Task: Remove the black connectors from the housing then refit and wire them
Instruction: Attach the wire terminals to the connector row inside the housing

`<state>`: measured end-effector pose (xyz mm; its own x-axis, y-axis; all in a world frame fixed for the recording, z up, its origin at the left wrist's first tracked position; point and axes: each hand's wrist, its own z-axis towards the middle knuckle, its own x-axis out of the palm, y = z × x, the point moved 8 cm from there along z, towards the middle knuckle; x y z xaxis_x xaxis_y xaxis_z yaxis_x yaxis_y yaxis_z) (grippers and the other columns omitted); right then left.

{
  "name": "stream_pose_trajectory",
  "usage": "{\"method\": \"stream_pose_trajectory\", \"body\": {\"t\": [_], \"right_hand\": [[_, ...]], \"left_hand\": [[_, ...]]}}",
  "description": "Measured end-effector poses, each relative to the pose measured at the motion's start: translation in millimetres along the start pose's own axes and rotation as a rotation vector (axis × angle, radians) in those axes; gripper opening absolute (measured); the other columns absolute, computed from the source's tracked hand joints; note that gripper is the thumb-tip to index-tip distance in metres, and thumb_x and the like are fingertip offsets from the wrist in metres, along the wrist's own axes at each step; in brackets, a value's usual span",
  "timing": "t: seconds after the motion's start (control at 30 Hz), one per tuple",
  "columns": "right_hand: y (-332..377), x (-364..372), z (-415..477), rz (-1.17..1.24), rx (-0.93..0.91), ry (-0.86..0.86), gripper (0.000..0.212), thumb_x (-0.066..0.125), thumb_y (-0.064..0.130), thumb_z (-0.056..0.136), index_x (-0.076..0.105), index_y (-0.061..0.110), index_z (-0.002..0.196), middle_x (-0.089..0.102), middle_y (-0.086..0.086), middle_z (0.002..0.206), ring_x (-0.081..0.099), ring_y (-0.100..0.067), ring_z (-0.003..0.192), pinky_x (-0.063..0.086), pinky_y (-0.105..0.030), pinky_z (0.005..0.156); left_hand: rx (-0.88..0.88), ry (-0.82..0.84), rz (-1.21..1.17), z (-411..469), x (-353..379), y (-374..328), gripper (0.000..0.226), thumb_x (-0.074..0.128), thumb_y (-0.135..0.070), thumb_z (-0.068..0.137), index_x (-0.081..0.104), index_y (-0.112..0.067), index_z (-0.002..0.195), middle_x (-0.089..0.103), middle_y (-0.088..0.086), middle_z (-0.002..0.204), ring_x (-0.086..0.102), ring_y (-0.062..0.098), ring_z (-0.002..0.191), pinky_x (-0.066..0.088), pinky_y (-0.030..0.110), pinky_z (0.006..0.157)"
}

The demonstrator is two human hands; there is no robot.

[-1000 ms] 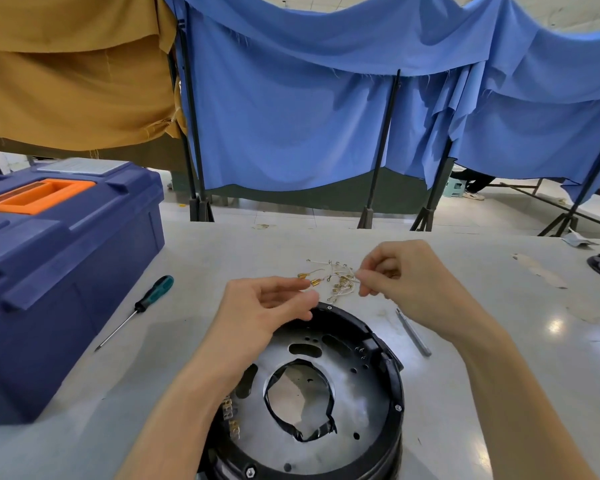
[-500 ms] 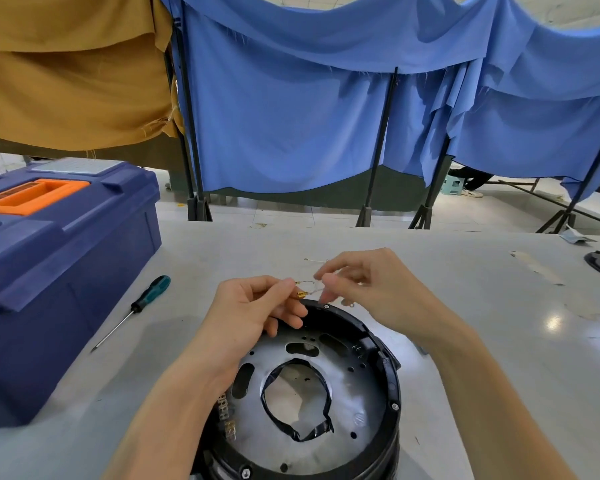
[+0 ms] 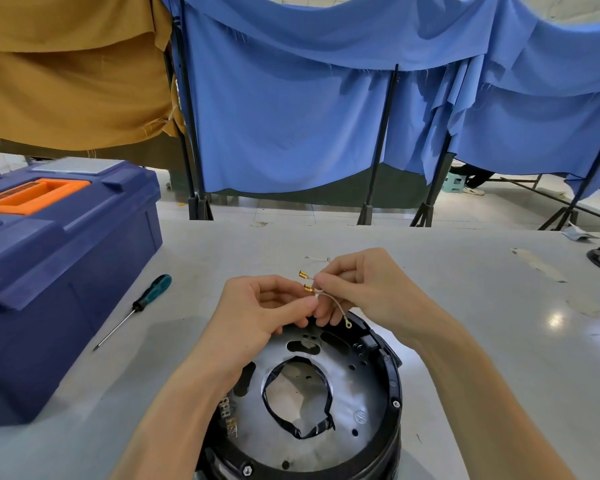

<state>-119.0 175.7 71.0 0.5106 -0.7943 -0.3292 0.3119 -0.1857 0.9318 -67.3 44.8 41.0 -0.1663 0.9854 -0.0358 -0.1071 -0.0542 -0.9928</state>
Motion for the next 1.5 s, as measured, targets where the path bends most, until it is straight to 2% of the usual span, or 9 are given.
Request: {"method": "stream_pose_trajectory", "body": {"t": [0.17,0.3,0.47,0.6,0.7,0.83,0.9,1.03,1.5], "right_hand": [[-2,0,-1,0.013,0.046,0.037,0.022,0.058,0.009,0.095,0.066,-0.009,0.087,0.064,-0.012,0.057,0.06,-0.021,0.05,0.051,-0.025,0.052],[-4,4,-3,0.005,0.059,0.078,0.025,0.057,0.013,0.097,0.067,-0.009,0.089,0.06,-0.01,0.054,0.055,-0.018,0.048,0.045,-0.021,0.05],[1,3,-4,-0.023,0.019,0.115,0.025,0.064,0.027,0.091,0.07,0.002,0.093,0.071,-0.014,0.073,0.069,-0.027,0.065,0.057,-0.028,0.064],[7,-1,-3,-0.107,-0.055,0.059,0.003,0.074,0.006,0.082,0.072,0.004,0.082,0.071,-0.009,0.066,0.069,-0.022,0.06,0.057,-0.028,0.063],[3,-5,-1,-0.073,-0.017,0.007,0.008,0.069,-0.001,0.084,0.07,0.002,0.076,0.069,-0.011,0.062,0.067,-0.021,0.054,0.055,-0.026,0.057],[-1,-12,1,-0.084,0.018,-0.062,0.01,0.067,-0.001,0.085,0.068,0.003,0.076,0.07,-0.008,0.062,0.068,-0.018,0.057,0.055,-0.026,0.058],[-2,-11,2,-0.141,0.021,-0.083,0.012,0.067,0.002,0.086,0.069,0.007,0.076,0.072,-0.005,0.067,0.068,-0.011,0.063,0.055,-0.021,0.065],[-3,-8,2,-0.146,0.055,-0.119,0.02,0.065,-0.003,0.084,0.068,0.009,0.069,0.07,0.0,0.064,0.062,0.0,0.057,0.047,-0.009,0.058],[-15,-13,2,-0.108,0.163,-0.255,0.028,0.062,-0.011,0.077,0.067,0.007,0.056,0.066,-0.005,0.05,0.062,-0.009,0.048,0.051,-0.018,0.058]], "left_hand": [[0.249,-0.104,0.119,-4,-8,-21,0.036,0.086,-0.011,0.064,0.069,-0.021,0.095,0.071,0.001,0.082,0.068,0.013,0.073,0.051,0.019,0.062],[0.399,-0.156,0.288,-10,-3,-35,0.019,0.083,-0.011,0.07,0.076,-0.025,0.082,0.069,-0.008,0.081,0.065,0.01,0.079,0.047,0.019,0.062],[0.317,-0.222,0.319,-10,-7,-29,0.009,0.082,-0.018,0.072,0.077,-0.024,0.075,0.072,-0.011,0.071,0.066,0.005,0.067,0.05,0.017,0.061],[0.236,-0.186,0.169,-7,-11,-23,0.018,0.085,-0.022,0.063,0.077,-0.022,0.079,0.073,-0.002,0.069,0.066,0.011,0.058,0.053,0.016,0.058],[0.198,-0.128,0.098,-5,-11,-19,0.033,0.086,-0.028,0.053,0.076,-0.021,0.084,0.075,0.001,0.074,0.071,0.014,0.068,0.056,0.018,0.065],[0.125,-0.156,0.16,-2,-13,-10,0.007,0.083,-0.02,0.07,0.076,-0.022,0.071,0.074,0.003,0.067,0.071,0.016,0.064,0.056,0.022,0.064],[0.126,-0.146,0.152,-1,-9,-9,0.011,0.076,-0.014,0.079,0.076,-0.02,0.069,0.073,0.003,0.066,0.069,0.014,0.06,0.054,0.019,0.06],[0.153,-0.12,0.192,-3,1,-13,0.012,0.069,-0.018,0.087,0.076,-0.02,0.077,0.073,-0.001,0.069,0.066,0.012,0.06,0.054,0.018,0.061],[0.195,-0.052,0.326,-9,11,-16,0.025,0.066,-0.019,0.088,0.076,-0.034,0.071,0.071,-0.005,0.062,0.066,0.007,0.058,0.056,0.018,0.061]]}}
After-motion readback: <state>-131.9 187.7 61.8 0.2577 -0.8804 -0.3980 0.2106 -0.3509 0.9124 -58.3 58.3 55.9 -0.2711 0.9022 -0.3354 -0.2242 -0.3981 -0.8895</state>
